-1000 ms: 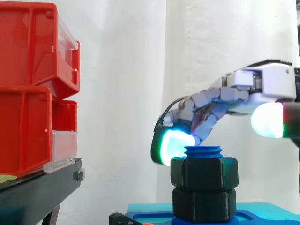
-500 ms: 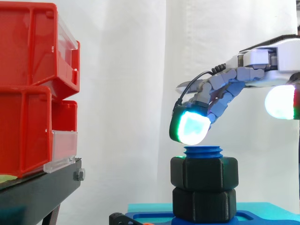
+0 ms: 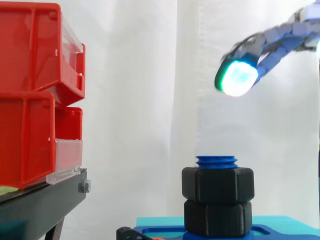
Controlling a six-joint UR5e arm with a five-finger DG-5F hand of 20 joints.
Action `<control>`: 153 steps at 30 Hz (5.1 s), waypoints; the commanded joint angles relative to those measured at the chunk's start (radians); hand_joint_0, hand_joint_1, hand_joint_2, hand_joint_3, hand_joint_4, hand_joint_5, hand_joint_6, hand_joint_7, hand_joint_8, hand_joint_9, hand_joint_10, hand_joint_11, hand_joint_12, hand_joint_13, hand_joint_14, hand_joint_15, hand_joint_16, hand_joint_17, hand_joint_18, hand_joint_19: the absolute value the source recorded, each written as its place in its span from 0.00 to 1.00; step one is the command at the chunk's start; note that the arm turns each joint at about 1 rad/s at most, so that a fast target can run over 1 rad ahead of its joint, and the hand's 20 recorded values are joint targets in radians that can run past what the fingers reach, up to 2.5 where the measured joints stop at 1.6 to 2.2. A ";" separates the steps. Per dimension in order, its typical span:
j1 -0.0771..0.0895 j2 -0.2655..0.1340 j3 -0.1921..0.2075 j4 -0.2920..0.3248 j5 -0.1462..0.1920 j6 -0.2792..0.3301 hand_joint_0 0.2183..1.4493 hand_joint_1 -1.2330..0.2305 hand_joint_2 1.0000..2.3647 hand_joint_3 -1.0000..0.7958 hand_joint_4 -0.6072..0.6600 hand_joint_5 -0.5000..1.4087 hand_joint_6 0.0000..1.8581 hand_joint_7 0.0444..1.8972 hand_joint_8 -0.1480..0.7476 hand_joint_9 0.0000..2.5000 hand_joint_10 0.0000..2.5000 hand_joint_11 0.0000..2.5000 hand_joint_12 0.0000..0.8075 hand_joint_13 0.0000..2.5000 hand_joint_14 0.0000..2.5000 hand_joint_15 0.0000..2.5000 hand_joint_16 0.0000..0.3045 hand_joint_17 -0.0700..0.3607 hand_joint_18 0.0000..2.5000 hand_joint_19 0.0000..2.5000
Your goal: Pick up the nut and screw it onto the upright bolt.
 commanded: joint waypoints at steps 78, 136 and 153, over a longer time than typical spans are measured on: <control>0.070 0.058 -0.164 0.060 0.265 0.752 0.22 0.69 0.00 0.28 0.65 0.13 0.27 0.34 0.42 0.00 0.00 0.00 0.47 0.02 0.00 0.00 0.17 0.43 0.00 0.00; 0.070 0.058 -0.164 0.060 0.265 0.752 0.23 0.64 0.00 0.28 0.79 0.14 0.27 0.31 0.51 0.09 0.00 0.00 0.44 0.09 0.00 0.00 0.16 0.42 0.06 0.00; 0.070 0.058 -0.164 0.060 0.265 0.752 0.23 0.63 0.00 0.28 0.80 0.14 0.27 0.33 0.52 0.07 0.00 0.00 0.45 0.09 0.00 0.00 0.16 0.42 0.05 0.00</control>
